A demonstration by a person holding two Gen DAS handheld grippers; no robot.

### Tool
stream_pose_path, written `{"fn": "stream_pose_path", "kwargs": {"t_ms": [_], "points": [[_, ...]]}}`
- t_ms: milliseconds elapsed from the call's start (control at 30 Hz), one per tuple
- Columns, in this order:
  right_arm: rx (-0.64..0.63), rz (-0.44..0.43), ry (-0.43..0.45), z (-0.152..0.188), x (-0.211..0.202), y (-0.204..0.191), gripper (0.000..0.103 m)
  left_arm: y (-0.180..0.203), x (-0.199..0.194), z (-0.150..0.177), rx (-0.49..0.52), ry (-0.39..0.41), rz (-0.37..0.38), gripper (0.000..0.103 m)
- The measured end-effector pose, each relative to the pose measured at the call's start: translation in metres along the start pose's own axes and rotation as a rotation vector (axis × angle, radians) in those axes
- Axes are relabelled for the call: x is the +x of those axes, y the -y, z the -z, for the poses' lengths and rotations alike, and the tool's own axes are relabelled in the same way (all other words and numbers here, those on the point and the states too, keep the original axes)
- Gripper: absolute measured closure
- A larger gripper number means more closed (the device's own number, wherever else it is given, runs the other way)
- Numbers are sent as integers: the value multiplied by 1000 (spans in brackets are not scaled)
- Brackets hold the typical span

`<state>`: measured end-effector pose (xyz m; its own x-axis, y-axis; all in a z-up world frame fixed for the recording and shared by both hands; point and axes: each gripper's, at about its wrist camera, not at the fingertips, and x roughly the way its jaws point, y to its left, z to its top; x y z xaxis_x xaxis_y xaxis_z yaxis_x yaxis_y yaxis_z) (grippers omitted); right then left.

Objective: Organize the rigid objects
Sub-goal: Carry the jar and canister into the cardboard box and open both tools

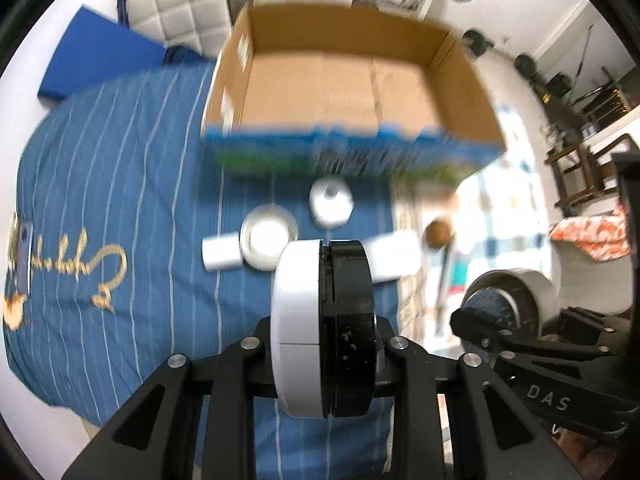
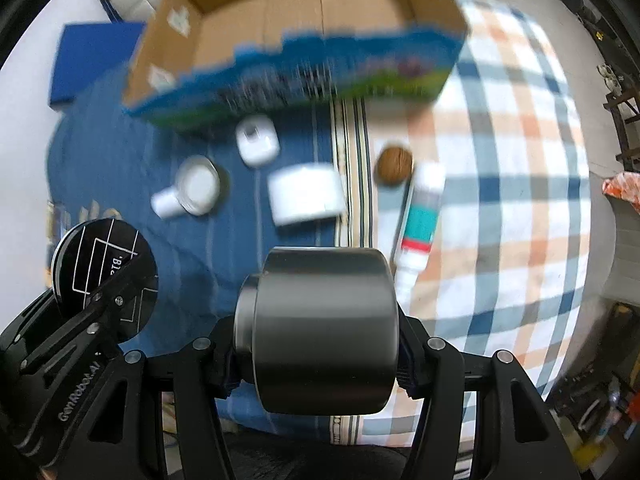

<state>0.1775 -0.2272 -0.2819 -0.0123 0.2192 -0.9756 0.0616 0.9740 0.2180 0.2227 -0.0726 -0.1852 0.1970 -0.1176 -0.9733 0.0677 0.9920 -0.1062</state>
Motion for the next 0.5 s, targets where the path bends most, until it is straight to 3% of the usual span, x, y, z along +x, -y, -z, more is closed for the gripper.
{"fn": "stream_pose_path", "kwargs": {"t_ms": [200,367,500], "points": [[-14,-51,99,-80,-99,-10,42,15,-24,-69,21,103,36,79],[-32,-63,166,-126,-126,-12,42,9,-17,-120,27,155,37,79],[-43,-44,185,-164,-123,-15,42,12,-7,-162,29,156,39,79]]}}
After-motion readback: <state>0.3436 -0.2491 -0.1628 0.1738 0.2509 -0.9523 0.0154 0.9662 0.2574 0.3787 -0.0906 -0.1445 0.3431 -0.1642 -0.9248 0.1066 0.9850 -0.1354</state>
